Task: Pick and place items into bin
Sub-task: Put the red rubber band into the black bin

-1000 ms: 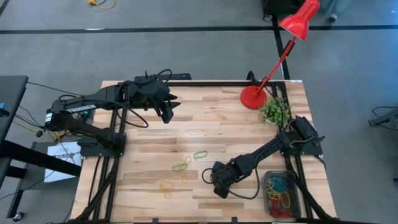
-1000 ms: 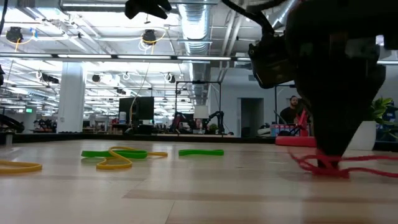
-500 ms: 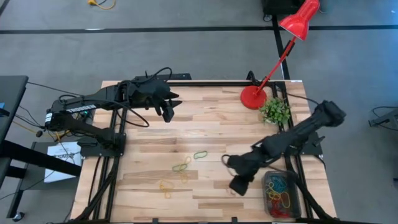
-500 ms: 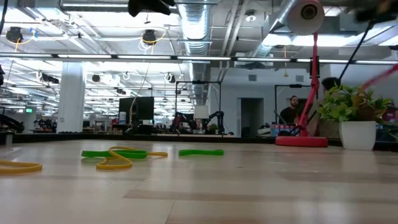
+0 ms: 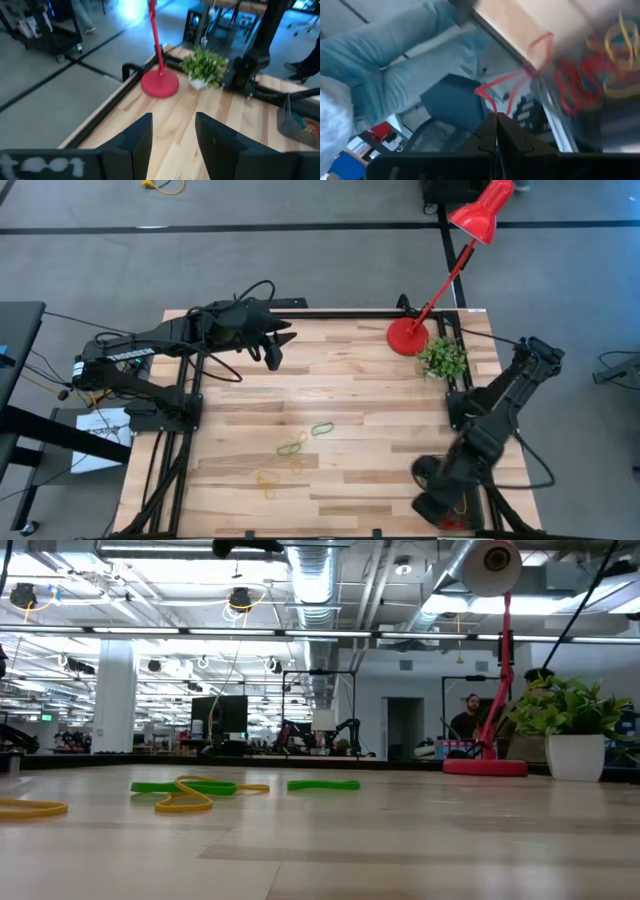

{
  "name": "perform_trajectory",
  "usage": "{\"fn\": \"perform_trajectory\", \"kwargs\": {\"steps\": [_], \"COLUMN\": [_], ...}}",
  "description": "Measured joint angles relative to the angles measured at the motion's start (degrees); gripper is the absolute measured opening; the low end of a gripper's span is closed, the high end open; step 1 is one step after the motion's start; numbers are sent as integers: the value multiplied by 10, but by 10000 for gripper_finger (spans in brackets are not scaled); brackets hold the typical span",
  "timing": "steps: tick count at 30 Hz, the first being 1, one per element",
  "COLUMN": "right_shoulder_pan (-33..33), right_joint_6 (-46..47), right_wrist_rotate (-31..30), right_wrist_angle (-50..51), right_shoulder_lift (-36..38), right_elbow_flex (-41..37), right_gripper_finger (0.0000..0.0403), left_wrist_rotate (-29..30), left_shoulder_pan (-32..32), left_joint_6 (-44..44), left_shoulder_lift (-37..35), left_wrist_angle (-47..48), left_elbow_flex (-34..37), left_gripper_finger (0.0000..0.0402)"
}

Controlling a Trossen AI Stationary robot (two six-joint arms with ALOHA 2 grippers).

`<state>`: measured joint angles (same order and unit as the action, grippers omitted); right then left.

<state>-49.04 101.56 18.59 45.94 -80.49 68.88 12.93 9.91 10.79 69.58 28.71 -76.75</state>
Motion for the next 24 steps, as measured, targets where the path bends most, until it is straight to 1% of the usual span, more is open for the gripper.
{"fn": "perform_trajectory", "kwargs": {"steps": [6,9,13,15,19,24], "right_shoulder_pan": [-79,-117,-153,-161,-156,-153], "right_joint_6": [126,167,201,212,214,220], "right_wrist_rotate": [-6,-7,-16,-27,-27,20], "right_wrist_angle": [15,60,134,169,229,321], "right_shoulder_lift": [-3,-14,-33,-41,-53,-55], "right_elbow_flex": [0,0,0,0,0,0], "right_gripper_finger": [1,1,1,1,1,1], "left_wrist_rotate": [0,0,3,10,15,15], "left_shoulder_pan": [0,0,0,0,0,0], "left_joint_6": [-6,-6,-6,-6,0,2], "left_shoulder_lift": [0,0,0,1,6,16], "left_wrist_angle": [-45,-54,-58,-58,-59,-68], "left_elbow_flex": [0,0,0,0,0,0], "left_gripper_finger": [139,139,139,139,139,139]}}
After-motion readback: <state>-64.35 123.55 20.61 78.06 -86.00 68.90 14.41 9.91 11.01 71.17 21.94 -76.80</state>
